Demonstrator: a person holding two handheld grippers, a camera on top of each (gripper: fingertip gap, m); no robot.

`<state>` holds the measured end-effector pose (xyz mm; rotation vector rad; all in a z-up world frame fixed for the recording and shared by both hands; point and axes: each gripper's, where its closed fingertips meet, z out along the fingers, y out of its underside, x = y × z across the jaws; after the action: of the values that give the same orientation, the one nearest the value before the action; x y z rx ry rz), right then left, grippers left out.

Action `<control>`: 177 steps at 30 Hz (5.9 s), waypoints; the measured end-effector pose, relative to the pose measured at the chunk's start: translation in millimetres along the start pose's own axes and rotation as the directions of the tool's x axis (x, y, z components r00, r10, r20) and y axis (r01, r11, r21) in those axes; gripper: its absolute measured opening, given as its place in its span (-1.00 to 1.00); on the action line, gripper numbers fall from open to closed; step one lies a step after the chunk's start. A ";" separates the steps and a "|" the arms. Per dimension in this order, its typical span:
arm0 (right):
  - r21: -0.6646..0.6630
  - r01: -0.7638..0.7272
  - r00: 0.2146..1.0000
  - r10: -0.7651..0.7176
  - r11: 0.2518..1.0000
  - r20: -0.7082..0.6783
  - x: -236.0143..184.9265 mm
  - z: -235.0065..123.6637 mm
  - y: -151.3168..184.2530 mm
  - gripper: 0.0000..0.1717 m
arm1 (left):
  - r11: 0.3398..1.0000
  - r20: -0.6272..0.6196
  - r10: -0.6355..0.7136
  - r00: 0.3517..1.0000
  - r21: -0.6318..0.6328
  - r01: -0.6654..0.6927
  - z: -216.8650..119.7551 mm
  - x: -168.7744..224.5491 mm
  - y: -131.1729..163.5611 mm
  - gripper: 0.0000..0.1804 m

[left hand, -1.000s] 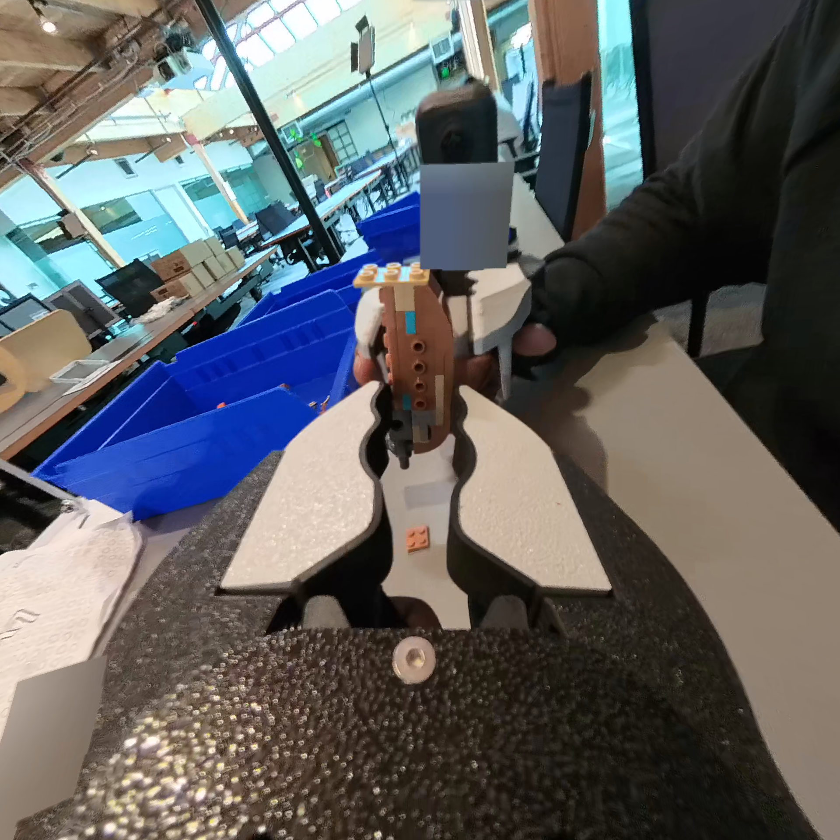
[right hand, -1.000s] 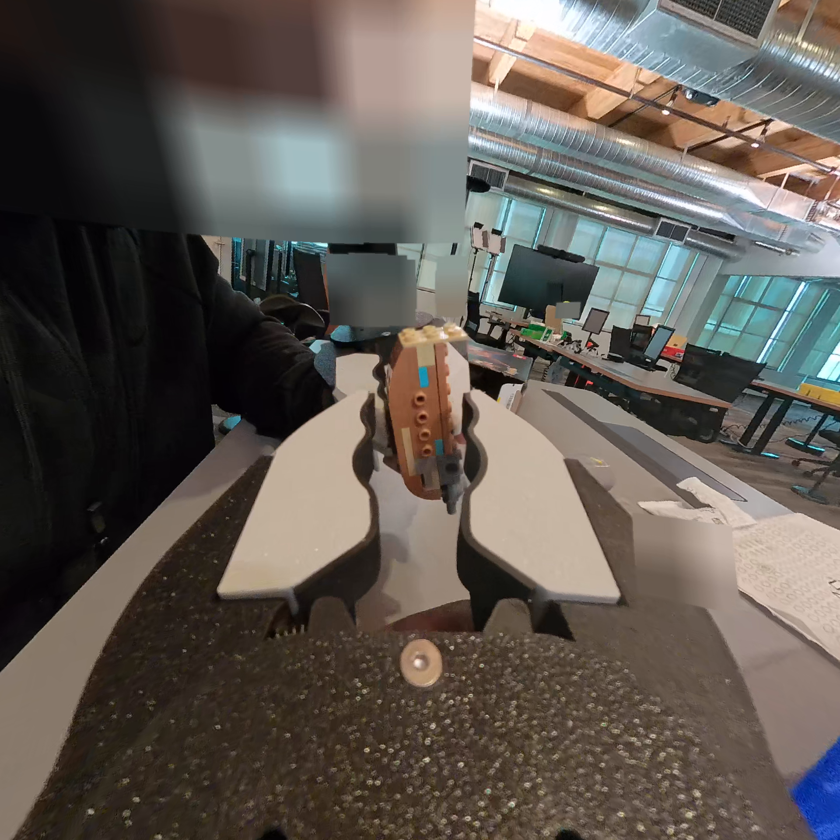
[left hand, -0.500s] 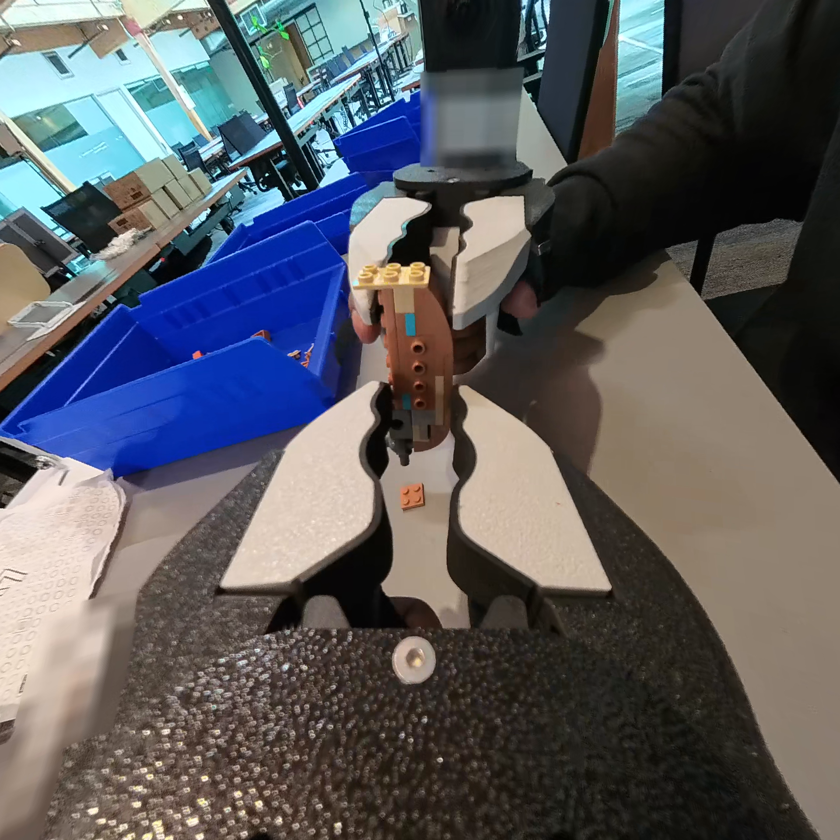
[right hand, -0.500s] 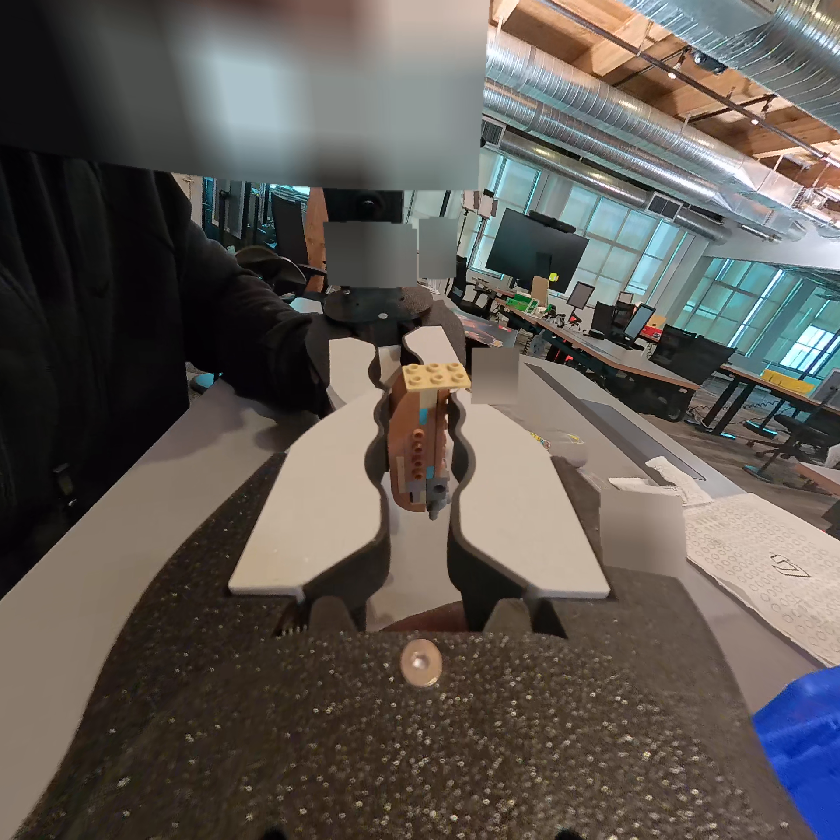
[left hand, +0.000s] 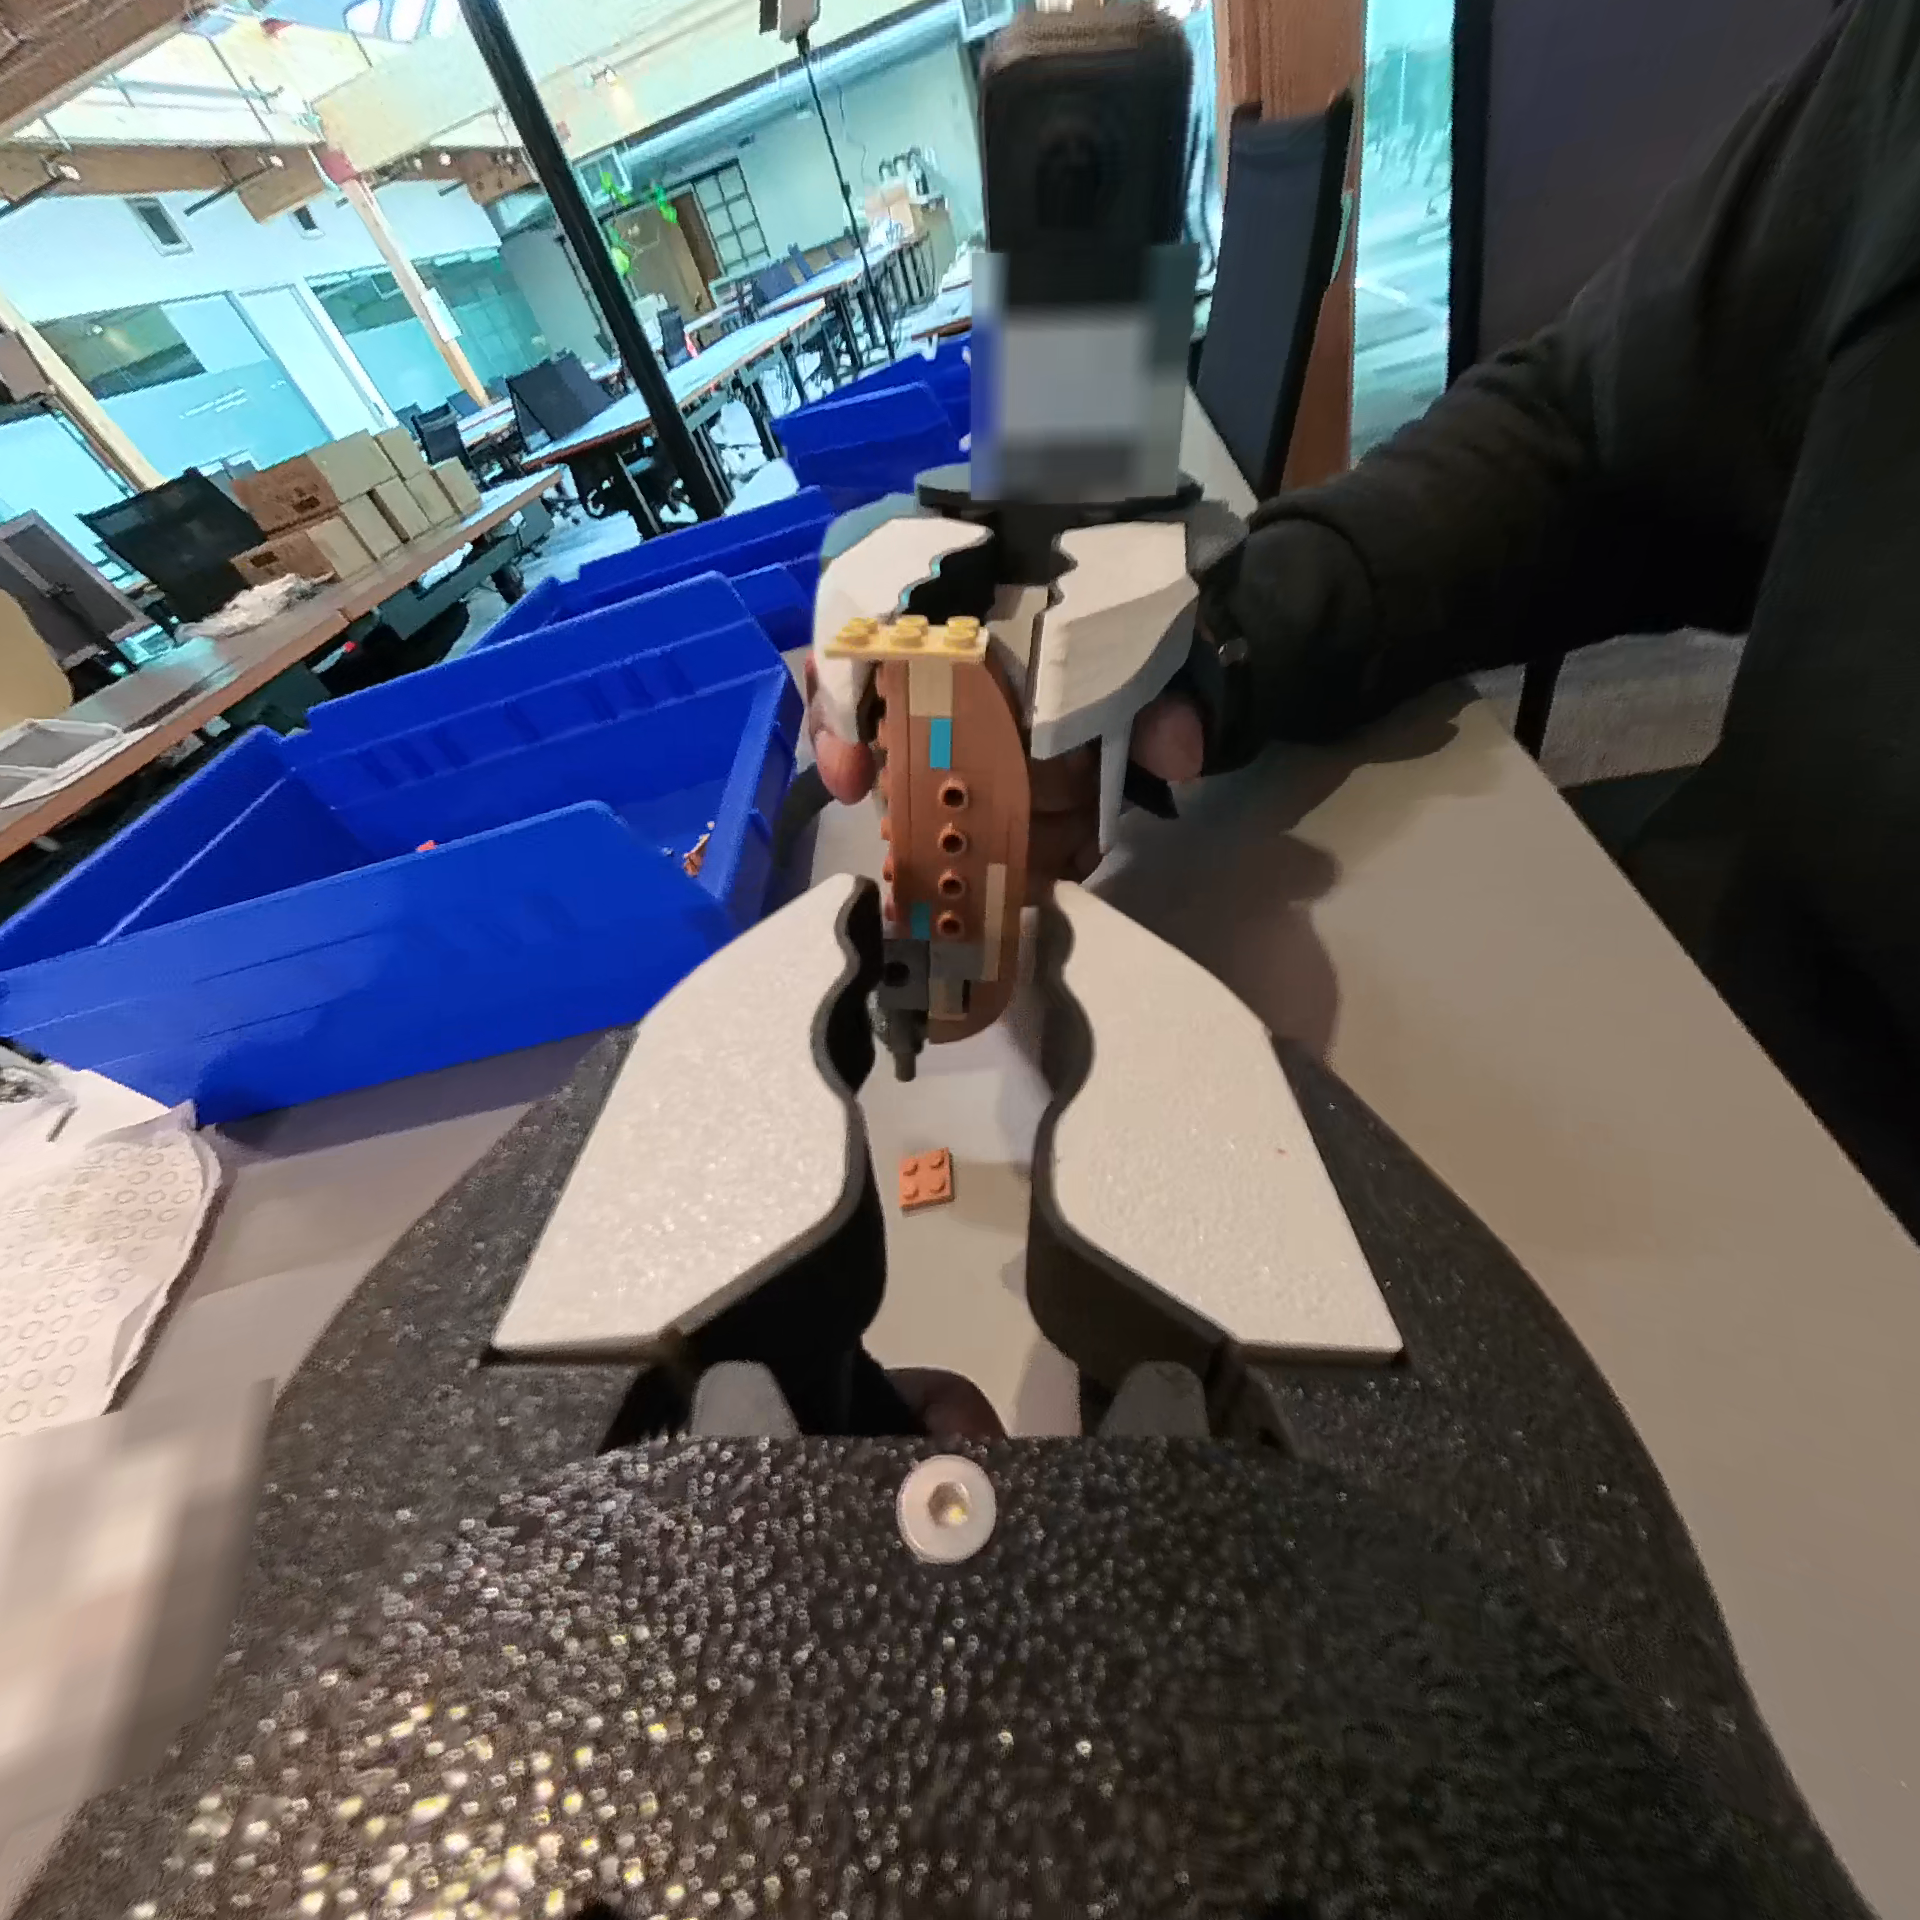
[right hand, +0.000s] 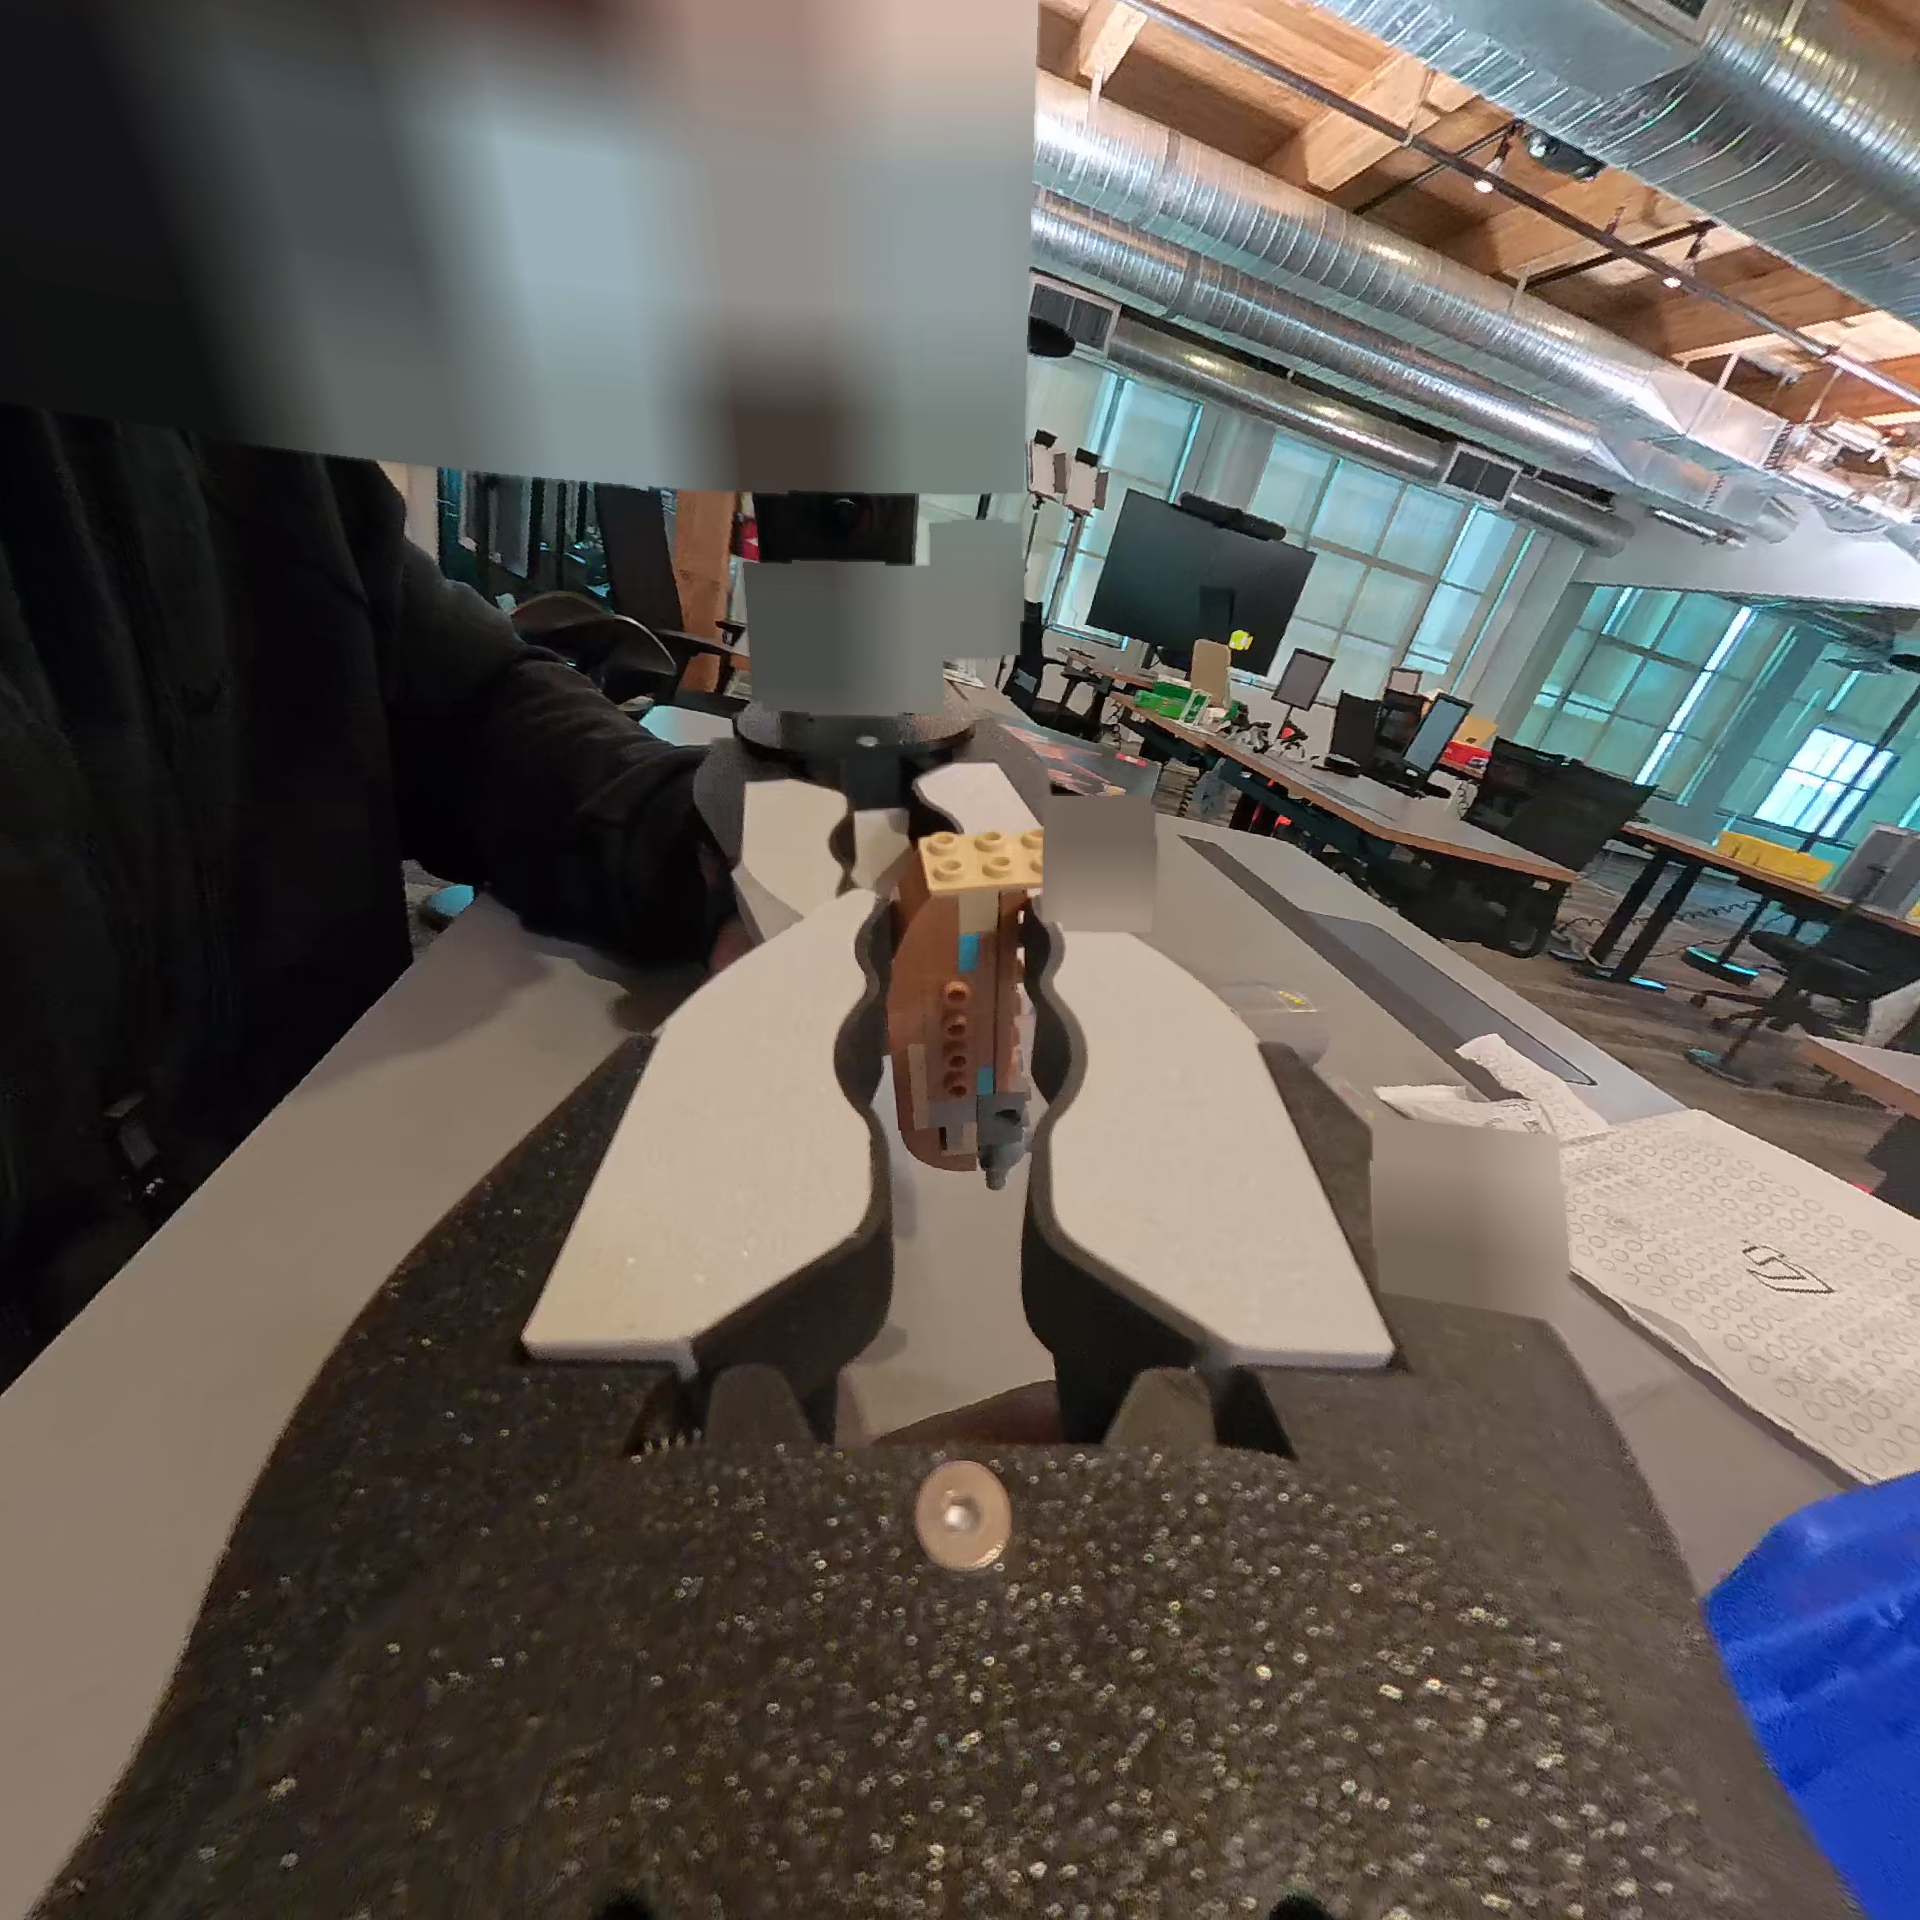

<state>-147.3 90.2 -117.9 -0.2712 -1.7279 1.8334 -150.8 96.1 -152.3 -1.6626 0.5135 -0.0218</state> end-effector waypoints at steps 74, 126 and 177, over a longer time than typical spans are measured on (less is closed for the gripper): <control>-0.077 0.034 0.999 -0.034 0.996 0.010 -8.3 8.3 17.7 -0.73 | 0.978 -0.090 -0.162 0.983 0.118 0.173 -7.1 5.1 -20.8 -0.82; -0.030 0.551 0.822 -0.549 0.834 -0.151 -29.0 11.2 -13.0 -0.73 | 0.043 -0.788 -0.614 0.054 0.034 0.998 -13.2 -5.0 -32.0 -0.70; -0.375 -0.298 0.953 0.251 0.878 -0.169 16.6 19.1 53.8 -0.77 | 0.775 -0.190 -0.542 0.818 0.263 0.575 -14.0 -26.7 -1.8 -0.69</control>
<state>-185.8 84.8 -162.9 -0.8115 -2.0516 1.5939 -178.5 92.3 -140.7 -1.4512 0.0608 -0.6077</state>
